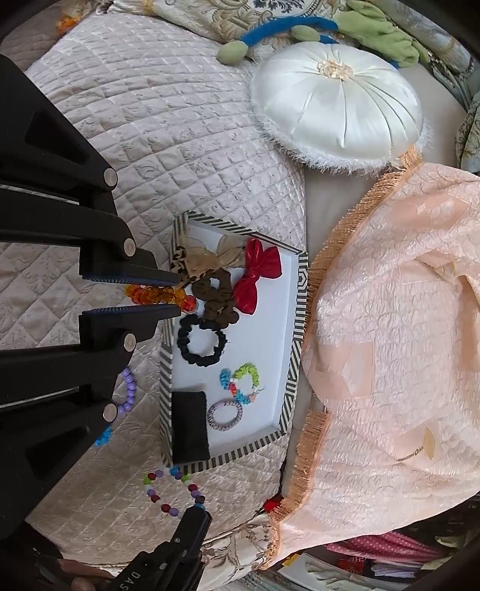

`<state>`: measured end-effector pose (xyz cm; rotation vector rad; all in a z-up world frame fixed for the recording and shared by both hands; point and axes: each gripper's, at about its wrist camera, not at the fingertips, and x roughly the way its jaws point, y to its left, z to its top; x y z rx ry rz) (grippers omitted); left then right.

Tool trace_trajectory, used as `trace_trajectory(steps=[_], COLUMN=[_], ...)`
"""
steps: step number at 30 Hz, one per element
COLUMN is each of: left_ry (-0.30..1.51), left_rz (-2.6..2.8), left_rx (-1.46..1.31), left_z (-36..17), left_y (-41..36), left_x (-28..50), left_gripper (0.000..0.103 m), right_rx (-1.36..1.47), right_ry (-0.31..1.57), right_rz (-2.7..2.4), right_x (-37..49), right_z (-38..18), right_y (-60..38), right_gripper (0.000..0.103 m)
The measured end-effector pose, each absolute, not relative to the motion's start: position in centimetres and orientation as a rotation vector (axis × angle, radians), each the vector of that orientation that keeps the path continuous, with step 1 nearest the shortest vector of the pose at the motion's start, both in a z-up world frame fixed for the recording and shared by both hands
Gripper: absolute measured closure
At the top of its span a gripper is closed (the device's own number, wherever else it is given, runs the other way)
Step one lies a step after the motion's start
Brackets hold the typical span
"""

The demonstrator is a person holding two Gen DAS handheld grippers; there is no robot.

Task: Organize jewelry
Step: 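Carry both bracelets into the striped tray and open both tools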

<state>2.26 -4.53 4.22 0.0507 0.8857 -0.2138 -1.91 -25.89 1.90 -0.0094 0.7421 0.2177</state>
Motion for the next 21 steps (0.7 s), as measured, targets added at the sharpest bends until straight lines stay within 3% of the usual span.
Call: trace_trajectory(steps=[21], left_ry=[0.854], left_rz=[-0.208], left_rx=[0.189], left_z=[4.4], left_y=[-8.9], left_x=[10.2], left_gripper=[0.102], right_rx=[-0.042], right_ry=[0.796], right_rz=[0.15], right_x=[7.9], right_z=[1.8], right_y=[-28.4], right_gripper=[0.094])
